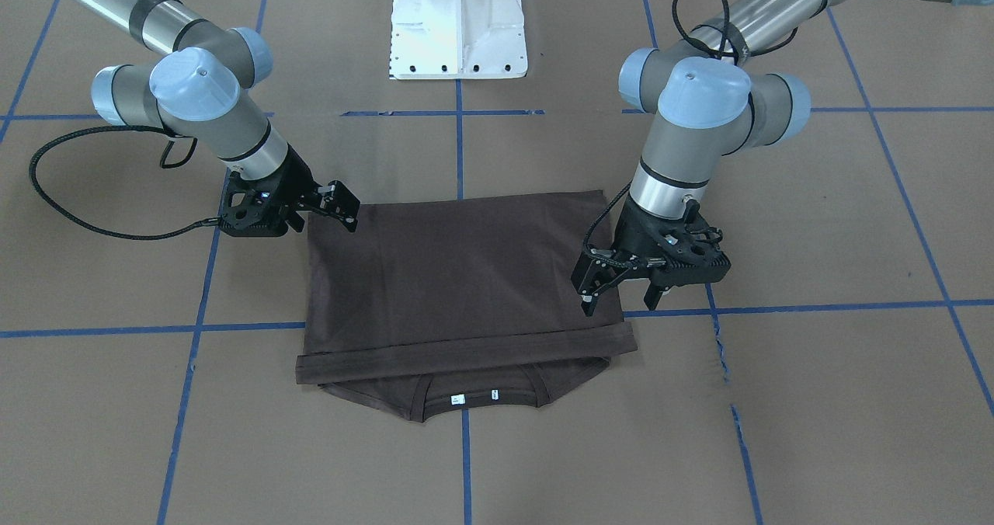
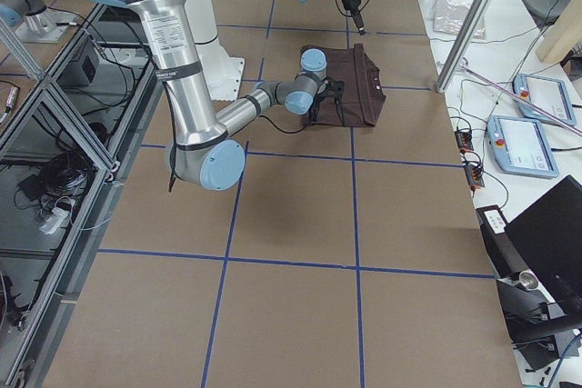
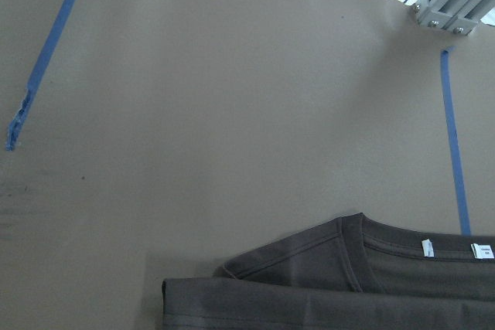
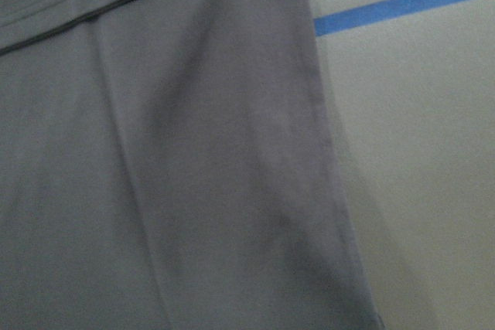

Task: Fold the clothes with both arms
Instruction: 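Move the right gripper to the folded shirt's side edge and grasp it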

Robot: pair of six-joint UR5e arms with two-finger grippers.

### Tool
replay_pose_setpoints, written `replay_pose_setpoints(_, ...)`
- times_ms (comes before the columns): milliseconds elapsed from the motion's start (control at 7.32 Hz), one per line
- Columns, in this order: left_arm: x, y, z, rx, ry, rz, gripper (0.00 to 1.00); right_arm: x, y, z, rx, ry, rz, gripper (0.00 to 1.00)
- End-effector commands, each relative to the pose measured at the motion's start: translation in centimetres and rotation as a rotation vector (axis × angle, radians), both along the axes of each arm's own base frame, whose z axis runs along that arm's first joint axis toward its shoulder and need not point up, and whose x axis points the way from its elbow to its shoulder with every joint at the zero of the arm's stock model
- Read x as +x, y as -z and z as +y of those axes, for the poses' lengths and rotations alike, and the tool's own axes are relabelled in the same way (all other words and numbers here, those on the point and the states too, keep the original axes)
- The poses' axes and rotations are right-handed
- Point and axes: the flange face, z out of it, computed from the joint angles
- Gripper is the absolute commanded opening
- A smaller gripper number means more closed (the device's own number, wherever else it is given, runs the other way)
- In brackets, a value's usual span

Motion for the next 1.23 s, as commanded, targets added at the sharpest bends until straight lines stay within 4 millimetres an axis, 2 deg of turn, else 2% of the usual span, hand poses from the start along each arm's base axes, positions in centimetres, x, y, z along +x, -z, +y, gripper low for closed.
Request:
replay_pose_setpoints(0, 0.0, 0.1, 0.1, -0.001, 0.0, 0.003, 1.0, -0.2, -1.4, 1.0, -0.009, 0.005, 0.022, 1.0)
replay_pose_setpoints(137, 0.0, -0.1, 0.0, -0.003, 0.0, 0.001, 1.0, -0.4, -1.6, 1.2, -0.018, 0.01, 0.035, 0.93)
replay_pose_setpoints(273, -0.1, -0.7, 0.1, -0.008, 0.0, -0.005, 1.0, -0.5, -1.6, 1.2, -0.024, 0.015, 0.043, 0.54)
replay_pose_setpoints(410, -0.2, -0.7, 0.1, -0.007, 0.001, -0.004, 1.0, -0.7, -1.7, 1.5, -0.017, 0.032, 0.043, 0.04)
replay_pose_setpoints(547, -0.2, -1.0, 0.2, -0.009, 0.001, -0.007, 1.0, -0.7, -1.6, 1.5, -0.015, 0.034, 0.042, 0.0)
replay_pose_setpoints(820, -0.2, -0.9, 0.2, -0.006, 0.002, -0.005, 1.0, -0.3, -1.2, 1.6, -0.013, 0.034, 0.034, 0.0)
replay_pose_setpoints(957, -0.2, -0.6, 0.2, -0.002, 0.001, 0.0, 1.0, 0.1, -1.1, 2.4, -0.008, 0.041, 0.028, 0.0)
replay_pose_setpoints(1094, -0.4, 0.0, 0.4, 0.005, 0.002, 0.009, 1.0, 1.3, -1.3, 5.7, 0.002, 0.072, 0.02, 0.0)
